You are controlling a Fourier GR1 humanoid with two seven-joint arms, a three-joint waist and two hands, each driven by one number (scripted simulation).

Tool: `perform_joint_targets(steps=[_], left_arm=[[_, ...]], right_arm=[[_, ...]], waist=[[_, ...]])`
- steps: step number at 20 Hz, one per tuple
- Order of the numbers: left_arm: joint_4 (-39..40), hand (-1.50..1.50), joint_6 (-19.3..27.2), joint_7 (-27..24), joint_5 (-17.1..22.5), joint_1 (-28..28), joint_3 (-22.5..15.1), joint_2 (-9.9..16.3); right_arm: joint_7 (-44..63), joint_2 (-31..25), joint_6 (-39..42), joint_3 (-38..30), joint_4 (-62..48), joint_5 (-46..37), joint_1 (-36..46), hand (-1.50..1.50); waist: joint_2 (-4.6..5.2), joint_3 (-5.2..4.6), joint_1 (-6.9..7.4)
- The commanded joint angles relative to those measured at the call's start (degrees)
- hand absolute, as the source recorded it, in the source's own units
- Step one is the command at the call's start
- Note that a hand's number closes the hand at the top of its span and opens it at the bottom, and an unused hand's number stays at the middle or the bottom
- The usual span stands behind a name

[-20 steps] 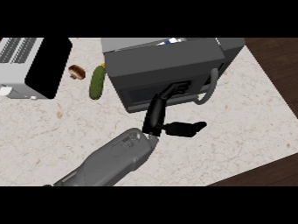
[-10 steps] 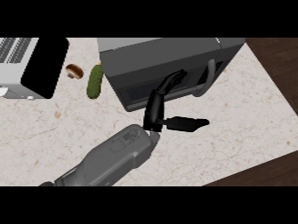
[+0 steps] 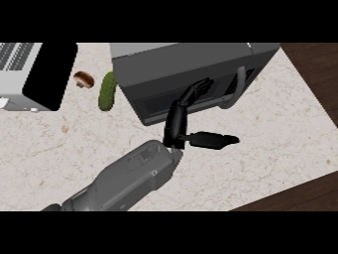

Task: Pick up the milk, place it into the microwave and close the microwave

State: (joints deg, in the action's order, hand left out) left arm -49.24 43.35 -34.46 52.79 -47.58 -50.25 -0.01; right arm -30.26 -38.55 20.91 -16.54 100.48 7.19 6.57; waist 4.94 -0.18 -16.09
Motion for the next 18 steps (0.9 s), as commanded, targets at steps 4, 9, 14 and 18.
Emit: perform_joint_targets(steps=[4,9,14,18], left_arm=[[4.3,-1.50,0.5,-0.9,3.1,-3.8,2.4,0.0],[3.6,-1.50,0.4,-2.1,4.4,-3.9,1.9,0.0],[4.9,-1.50,0.1,-3.6,5.4,-4.2,1.7,0.0],[5.4,-1.50,-0.6,-4.3,6.3,-4.6,1.5,0.0]], right_arm=[[0.6,-0.4,-0.3,0.6,-1.5,-0.6,2.5,1.50],[3.0,7.5,5.5,4.4,-6.7,13.3,1.7,-1.50],[4.8,6.6,7.7,3.8,-9.6,16.8,3.2,-1.50],[5.2,5.7,9.6,3.4,-11.6,18.9,4.5,-1.50]], waist=[[0.86,0.01,-0.19],[1.21,0.26,0.09],[1.05,0.13,0.08],[1.28,0.19,-0.10]])
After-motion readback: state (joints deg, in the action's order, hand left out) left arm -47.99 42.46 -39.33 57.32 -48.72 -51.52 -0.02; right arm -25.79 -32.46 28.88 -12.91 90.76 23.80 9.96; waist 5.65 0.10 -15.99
